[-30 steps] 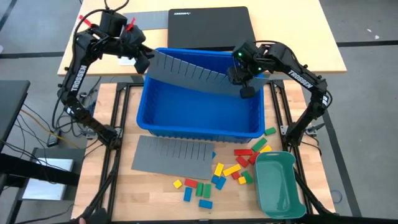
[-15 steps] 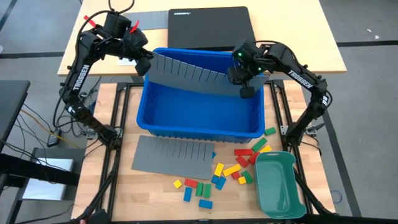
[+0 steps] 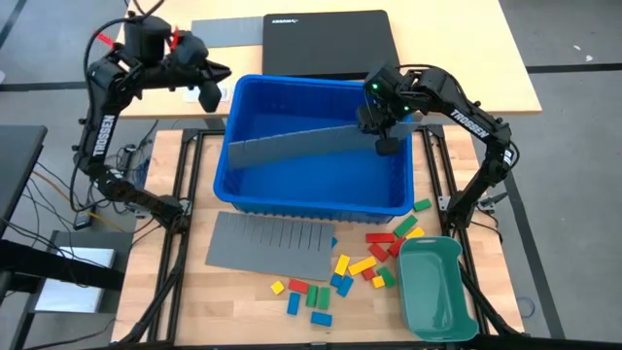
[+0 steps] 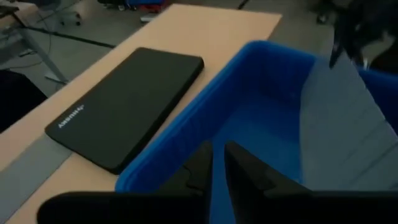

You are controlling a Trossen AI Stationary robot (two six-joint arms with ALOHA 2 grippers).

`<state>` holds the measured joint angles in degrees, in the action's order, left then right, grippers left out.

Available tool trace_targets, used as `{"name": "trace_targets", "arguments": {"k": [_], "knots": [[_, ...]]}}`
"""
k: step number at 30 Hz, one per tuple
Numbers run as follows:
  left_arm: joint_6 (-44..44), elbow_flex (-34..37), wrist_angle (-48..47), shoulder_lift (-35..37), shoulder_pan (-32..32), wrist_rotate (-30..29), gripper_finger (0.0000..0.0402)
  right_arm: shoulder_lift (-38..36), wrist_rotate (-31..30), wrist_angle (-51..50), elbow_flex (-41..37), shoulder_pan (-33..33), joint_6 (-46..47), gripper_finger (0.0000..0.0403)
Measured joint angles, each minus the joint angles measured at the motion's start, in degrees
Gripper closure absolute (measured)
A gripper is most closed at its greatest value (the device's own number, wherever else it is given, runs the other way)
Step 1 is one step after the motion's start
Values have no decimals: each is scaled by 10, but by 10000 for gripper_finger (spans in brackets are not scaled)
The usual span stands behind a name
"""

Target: Sort Items/Unsort Items

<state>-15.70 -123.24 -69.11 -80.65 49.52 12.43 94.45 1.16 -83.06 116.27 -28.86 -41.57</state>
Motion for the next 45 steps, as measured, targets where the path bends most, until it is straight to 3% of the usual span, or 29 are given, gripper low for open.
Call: {"name": "trace_targets", "arguments": {"k": [12,16,21,23,30,39,45], "knots": [[13,1,-47,-26,-18,33,346,0,0,1,0,-9,1,403],[24,0,-45,-25,-24,61,313,0,1,0,0,-12,1,403],[97,0,-47,-26,-41,159,260,0,0,0,0,-12,5,403],[105,0,-59,-26,-54,166,242,0,0,0,0,-12,6,403],[98,0,-96,-32,-105,105,209,0,0,0,0,-12,6,403],[82,0,-96,-49,-164,93,207,0,-1,3,0,-13,6,403],[33,0,-123,-71,-181,-15,207,1,-1,5,0,-13,7,403]]}}
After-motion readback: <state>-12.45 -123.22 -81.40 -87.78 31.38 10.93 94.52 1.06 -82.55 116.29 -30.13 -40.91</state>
